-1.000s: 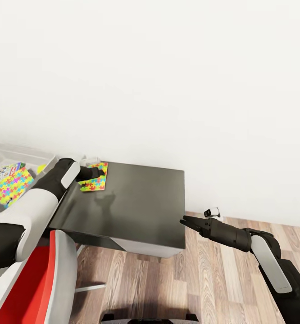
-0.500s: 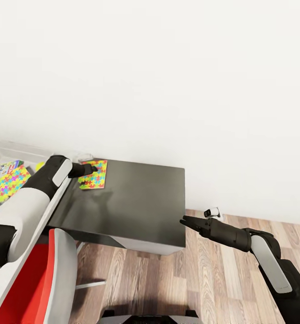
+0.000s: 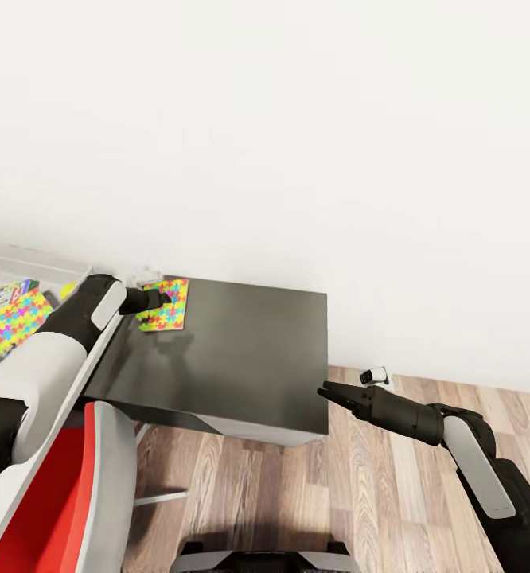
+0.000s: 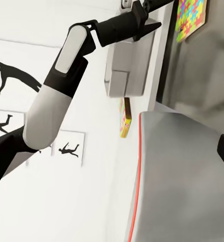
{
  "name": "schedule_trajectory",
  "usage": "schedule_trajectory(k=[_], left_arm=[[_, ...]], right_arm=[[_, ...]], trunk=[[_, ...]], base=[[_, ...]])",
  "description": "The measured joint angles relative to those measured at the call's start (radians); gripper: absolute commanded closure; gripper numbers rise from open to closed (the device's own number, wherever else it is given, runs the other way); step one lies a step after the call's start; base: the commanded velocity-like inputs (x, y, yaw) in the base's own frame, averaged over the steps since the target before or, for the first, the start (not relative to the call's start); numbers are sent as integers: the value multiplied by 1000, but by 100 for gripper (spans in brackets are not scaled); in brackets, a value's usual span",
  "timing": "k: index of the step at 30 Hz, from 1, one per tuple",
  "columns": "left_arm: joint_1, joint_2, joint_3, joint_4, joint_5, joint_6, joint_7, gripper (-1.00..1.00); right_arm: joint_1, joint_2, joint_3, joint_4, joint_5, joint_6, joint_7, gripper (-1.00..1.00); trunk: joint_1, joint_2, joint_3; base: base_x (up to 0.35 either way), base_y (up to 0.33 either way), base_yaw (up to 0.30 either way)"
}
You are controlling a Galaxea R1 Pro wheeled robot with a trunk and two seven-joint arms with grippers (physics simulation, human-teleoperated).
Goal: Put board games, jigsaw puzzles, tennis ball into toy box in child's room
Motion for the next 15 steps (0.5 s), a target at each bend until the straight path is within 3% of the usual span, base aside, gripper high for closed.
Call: schedule_trajectory(k=[15], left_arm=[[0, -5, 2, 0, 0, 1, -1, -100]], right_arm=[[0, 0, 0, 0, 0, 0, 0, -100]], trunk=[[0, 0, -20]], base=[[0, 0, 0]])
